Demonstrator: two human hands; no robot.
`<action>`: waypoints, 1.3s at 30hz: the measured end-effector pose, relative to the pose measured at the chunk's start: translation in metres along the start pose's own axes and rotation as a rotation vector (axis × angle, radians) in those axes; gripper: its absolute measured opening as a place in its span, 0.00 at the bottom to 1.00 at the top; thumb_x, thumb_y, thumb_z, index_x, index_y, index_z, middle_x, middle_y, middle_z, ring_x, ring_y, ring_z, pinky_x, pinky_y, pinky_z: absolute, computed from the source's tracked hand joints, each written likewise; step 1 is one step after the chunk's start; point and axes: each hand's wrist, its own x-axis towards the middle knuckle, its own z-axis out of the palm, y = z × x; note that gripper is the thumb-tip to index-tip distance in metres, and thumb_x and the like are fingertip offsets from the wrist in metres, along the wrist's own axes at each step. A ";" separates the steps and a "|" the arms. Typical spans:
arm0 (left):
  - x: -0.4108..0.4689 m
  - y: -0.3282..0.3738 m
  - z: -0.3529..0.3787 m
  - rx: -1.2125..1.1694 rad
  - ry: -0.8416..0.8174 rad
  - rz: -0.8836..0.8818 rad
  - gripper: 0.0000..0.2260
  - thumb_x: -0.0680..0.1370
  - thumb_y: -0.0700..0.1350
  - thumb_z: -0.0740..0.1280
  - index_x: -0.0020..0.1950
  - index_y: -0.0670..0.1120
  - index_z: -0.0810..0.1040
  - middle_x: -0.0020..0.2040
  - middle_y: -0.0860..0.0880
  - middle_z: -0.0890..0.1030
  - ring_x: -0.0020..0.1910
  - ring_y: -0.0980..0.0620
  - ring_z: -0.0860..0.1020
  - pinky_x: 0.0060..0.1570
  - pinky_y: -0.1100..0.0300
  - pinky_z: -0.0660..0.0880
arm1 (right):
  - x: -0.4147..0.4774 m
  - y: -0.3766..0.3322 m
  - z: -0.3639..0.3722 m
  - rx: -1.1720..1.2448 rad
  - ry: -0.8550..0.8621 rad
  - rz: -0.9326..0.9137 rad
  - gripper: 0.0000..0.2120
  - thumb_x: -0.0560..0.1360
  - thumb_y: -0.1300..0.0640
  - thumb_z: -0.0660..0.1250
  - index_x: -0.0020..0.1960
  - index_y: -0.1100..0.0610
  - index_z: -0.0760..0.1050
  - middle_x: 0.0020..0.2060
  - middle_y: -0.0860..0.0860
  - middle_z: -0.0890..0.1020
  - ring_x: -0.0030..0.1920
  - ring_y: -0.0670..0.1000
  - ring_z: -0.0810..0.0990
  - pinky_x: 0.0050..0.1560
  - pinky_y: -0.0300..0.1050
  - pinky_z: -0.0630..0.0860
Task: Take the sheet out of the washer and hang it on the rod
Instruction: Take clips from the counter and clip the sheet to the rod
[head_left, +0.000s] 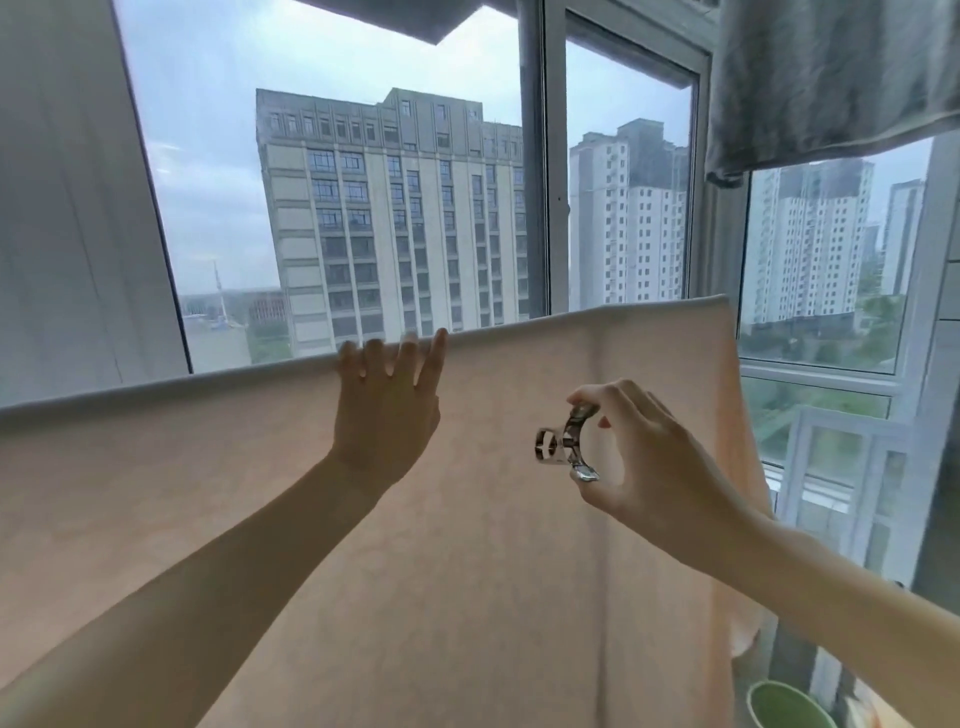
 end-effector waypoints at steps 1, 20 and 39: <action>0.005 0.006 0.002 -0.005 -0.003 0.006 0.30 0.75 0.49 0.66 0.75 0.43 0.63 0.63 0.38 0.73 0.53 0.35 0.73 0.58 0.37 0.66 | -0.002 0.010 -0.003 0.006 0.002 0.004 0.30 0.64 0.58 0.76 0.63 0.50 0.69 0.55 0.42 0.73 0.55 0.47 0.74 0.54 0.45 0.73; 0.103 0.150 0.040 -0.062 -0.150 0.006 0.29 0.76 0.57 0.62 0.75 0.47 0.64 0.64 0.43 0.74 0.57 0.37 0.73 0.57 0.39 0.68 | -0.014 0.164 -0.040 0.045 0.025 0.102 0.29 0.66 0.52 0.76 0.63 0.47 0.68 0.53 0.40 0.73 0.51 0.42 0.74 0.49 0.41 0.72; 0.189 0.257 0.078 -0.082 -0.050 -0.046 0.14 0.75 0.54 0.68 0.56 0.48 0.77 0.46 0.50 0.80 0.44 0.44 0.79 0.44 0.51 0.72 | 0.071 0.288 -0.044 0.048 0.099 0.012 0.27 0.68 0.49 0.74 0.64 0.48 0.67 0.54 0.40 0.72 0.50 0.41 0.73 0.49 0.40 0.70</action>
